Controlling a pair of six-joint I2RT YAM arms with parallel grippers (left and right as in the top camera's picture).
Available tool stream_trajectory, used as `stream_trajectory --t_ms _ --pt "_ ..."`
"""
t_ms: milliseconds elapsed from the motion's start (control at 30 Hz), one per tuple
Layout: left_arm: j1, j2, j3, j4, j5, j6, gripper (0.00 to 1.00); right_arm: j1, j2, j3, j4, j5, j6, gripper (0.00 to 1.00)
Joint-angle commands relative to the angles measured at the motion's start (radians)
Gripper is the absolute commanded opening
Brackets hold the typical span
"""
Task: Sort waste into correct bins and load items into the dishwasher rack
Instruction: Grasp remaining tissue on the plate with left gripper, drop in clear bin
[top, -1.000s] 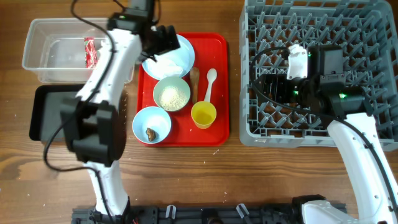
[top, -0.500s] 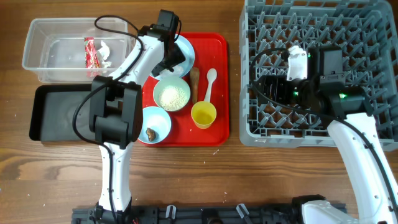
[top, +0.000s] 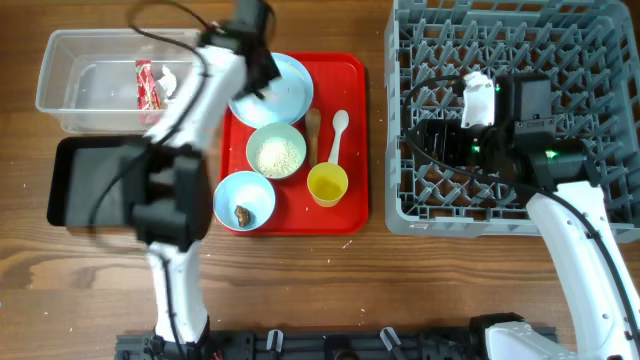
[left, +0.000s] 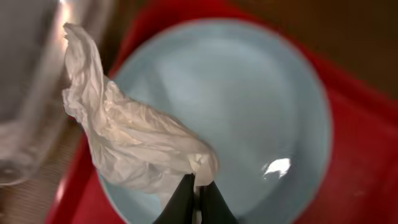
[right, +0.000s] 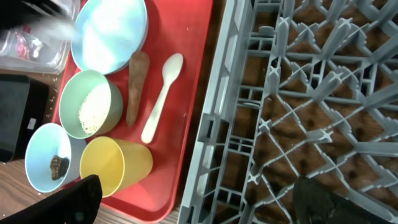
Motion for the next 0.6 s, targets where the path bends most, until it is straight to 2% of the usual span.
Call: stream_trajectory --t_ms 0,167,200,300,367,467,567 --pt "0.117 -0.198 0.059 0.012 -0.036 0.034 0.04 0.000 0.010 0.019 0.008 -0.013 0.014 1.00" --pt "0.273 -0.139 0.052 -0.008 -0.043 0.120 0.04 0.000 0.010 0.019 0.008 -0.013 0.014 1.00" --pt "0.292 -0.112 0.051 -0.009 -0.043 0.153 0.09 0.000 0.010 0.019 0.008 -0.013 0.014 1.00" --pt "0.314 -0.048 0.051 -0.027 0.017 0.307 0.79 0.000 0.010 0.019 0.008 -0.013 0.014 1.00" --pt "0.313 -0.047 0.051 -0.028 0.017 0.350 0.97 0.000 0.010 0.019 0.009 -0.013 0.014 1.00" --pt "0.312 -0.078 0.070 -0.046 0.030 0.399 1.00 0.000 0.010 0.019 0.012 -0.013 0.014 1.00" --pt "0.312 -0.166 0.106 -0.176 0.193 0.423 1.00 0.000 0.010 0.019 0.012 -0.014 0.015 1.00"
